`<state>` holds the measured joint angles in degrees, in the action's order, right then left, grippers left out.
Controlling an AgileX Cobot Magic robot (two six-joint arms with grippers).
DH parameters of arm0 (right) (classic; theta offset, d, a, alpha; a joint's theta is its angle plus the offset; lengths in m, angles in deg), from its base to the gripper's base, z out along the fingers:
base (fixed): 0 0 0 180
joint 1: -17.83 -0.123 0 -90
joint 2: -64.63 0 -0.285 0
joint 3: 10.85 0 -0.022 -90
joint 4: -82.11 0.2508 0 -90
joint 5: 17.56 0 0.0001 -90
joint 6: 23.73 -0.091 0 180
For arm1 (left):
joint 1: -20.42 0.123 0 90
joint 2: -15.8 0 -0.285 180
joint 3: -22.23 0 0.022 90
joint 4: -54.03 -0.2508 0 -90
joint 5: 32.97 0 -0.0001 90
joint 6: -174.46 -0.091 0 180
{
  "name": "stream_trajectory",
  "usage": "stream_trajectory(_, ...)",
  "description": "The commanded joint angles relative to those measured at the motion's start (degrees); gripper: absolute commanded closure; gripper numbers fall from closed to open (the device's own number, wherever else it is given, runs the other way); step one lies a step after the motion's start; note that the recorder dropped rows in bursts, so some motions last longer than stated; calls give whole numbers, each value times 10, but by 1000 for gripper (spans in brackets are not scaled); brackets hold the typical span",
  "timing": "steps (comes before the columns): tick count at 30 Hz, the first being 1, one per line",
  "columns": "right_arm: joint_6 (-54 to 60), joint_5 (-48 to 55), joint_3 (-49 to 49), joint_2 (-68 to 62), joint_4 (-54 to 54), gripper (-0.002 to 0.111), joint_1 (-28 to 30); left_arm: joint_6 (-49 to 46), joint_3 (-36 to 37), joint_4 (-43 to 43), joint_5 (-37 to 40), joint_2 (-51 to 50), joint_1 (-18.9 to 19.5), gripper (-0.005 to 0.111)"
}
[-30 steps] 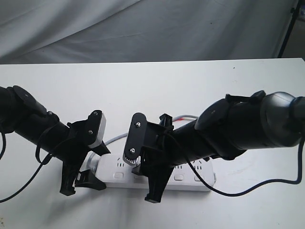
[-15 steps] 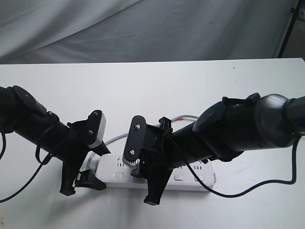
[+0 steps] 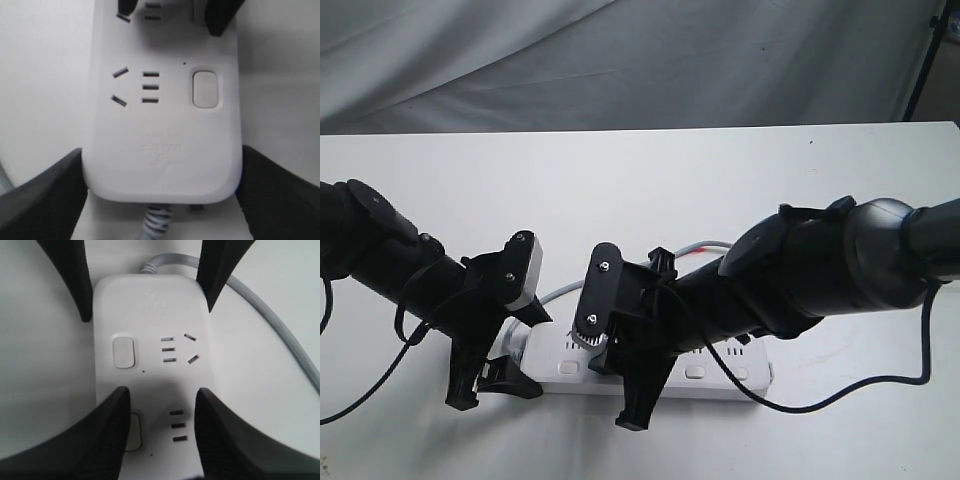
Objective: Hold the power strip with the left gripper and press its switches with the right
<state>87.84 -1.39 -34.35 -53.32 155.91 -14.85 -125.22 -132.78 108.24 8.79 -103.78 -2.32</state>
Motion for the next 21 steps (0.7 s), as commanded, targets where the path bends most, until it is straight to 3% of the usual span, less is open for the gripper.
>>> stream_trajectory(1,6,-21,-13,-16,-19,68,1,-3,-1,6,5,2,-2,52)
stream_trajectory(21,6,-38,-26,-35,-19,68,2,-3,-1,6,5,2,-2,52)
